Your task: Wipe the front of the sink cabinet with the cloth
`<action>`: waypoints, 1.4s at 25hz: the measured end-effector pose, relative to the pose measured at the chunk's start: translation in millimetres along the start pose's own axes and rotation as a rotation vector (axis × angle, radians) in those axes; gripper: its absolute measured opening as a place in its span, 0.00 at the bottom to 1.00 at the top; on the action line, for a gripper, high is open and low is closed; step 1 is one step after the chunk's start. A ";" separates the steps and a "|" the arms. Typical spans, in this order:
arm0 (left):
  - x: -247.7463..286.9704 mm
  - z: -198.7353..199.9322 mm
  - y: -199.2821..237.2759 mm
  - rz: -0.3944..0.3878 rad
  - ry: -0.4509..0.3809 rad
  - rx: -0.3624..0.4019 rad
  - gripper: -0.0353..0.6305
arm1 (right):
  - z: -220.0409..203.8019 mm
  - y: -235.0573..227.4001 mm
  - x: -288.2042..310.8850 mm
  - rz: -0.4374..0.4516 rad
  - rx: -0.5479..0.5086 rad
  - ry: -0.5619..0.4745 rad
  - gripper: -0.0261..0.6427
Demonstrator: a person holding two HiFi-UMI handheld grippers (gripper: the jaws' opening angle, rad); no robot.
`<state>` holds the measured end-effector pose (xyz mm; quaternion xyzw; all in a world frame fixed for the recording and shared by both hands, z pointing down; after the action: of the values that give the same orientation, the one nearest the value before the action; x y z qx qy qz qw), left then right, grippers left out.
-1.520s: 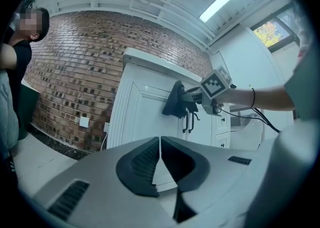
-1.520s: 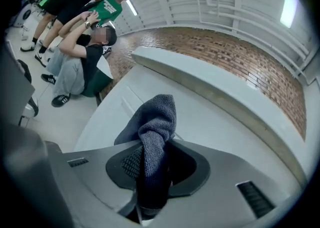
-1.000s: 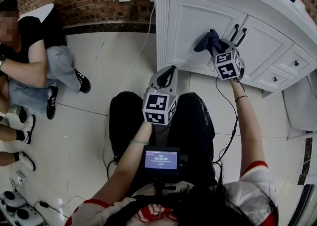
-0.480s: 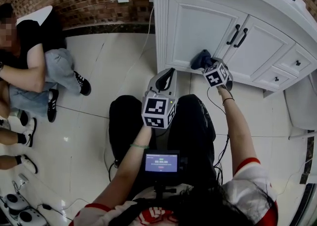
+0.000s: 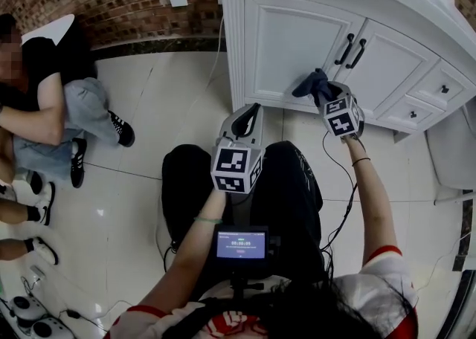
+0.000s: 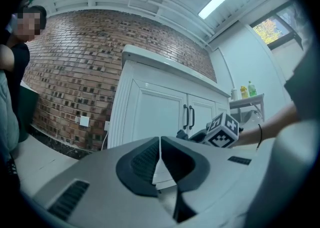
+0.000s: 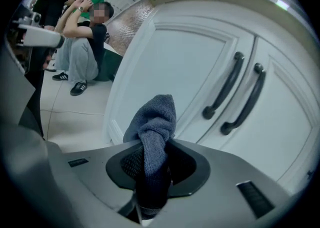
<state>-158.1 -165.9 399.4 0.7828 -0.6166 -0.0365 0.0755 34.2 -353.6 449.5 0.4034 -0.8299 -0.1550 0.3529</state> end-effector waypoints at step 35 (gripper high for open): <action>19.6 26.8 -64.9 -0.100 -0.039 0.078 0.12 | -10.1 -34.8 -38.3 -0.073 0.084 -0.067 0.20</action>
<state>-95.1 -172.0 363.1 0.8141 -0.5790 -0.0314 0.0311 77.2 -345.2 420.1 0.4427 -0.8317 -0.1460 0.3017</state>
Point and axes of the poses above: the fingertips, and each gripper's own axes: x forward along the fingers, y to its left, z out of its top, the point moved 6 cm from there along -x, backward along the fingers, and after that the axes turned 5 degrees about -x, right-handed, at the moved point
